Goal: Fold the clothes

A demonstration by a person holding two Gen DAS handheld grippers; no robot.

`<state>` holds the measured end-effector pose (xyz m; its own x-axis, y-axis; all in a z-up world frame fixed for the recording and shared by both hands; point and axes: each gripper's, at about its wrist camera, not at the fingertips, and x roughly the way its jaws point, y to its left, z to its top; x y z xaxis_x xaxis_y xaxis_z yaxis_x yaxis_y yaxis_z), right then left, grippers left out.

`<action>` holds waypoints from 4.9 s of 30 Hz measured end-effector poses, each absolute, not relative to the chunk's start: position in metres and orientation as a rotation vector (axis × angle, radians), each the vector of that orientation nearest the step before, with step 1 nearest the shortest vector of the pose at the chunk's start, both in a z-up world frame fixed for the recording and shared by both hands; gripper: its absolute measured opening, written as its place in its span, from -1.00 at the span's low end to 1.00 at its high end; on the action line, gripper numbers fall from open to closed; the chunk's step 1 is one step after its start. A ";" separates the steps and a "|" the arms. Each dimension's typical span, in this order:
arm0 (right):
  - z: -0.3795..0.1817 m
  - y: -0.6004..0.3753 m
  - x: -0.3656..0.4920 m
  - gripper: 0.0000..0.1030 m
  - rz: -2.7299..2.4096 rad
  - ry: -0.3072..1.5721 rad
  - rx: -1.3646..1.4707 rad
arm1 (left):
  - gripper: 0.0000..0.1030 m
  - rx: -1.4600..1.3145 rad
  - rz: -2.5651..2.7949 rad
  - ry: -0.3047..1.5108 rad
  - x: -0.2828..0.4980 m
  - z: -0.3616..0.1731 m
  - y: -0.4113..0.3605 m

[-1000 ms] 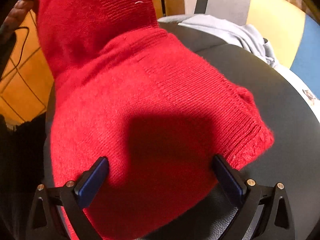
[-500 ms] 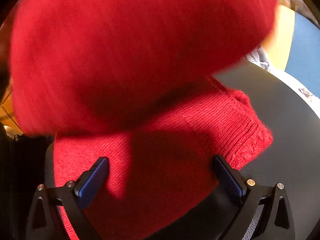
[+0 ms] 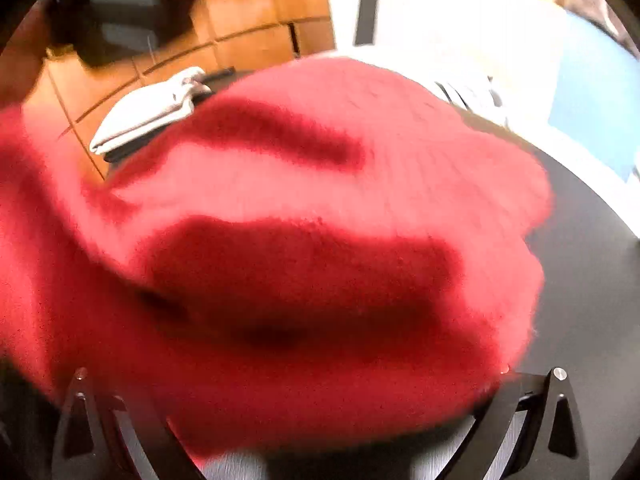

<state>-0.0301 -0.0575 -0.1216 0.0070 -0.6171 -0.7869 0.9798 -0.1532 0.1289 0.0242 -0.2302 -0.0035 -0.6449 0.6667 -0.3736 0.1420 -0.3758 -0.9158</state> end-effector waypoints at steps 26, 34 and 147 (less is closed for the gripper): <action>-0.126 -0.057 0.054 1.00 -1.061 -0.029 1.151 | -0.43 -1.133 2.473 -0.763 0.125 -0.073 -0.256; -0.137 0.008 0.046 0.50 -1.308 -0.110 1.233 | -0.49 -1.083 2.393 -0.760 0.149 -0.099 -0.245; -0.086 0.011 0.016 -0.01 -2.233 0.052 0.976 | -0.55 -0.979 2.777 -0.805 0.191 -0.078 -0.338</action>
<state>0.0159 0.0106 -0.0858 -0.4799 -0.5779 -0.6601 0.6080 -0.7615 0.2247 0.1913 -0.3382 -0.0781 -0.7908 0.2498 -0.5587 0.0876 -0.8573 -0.5073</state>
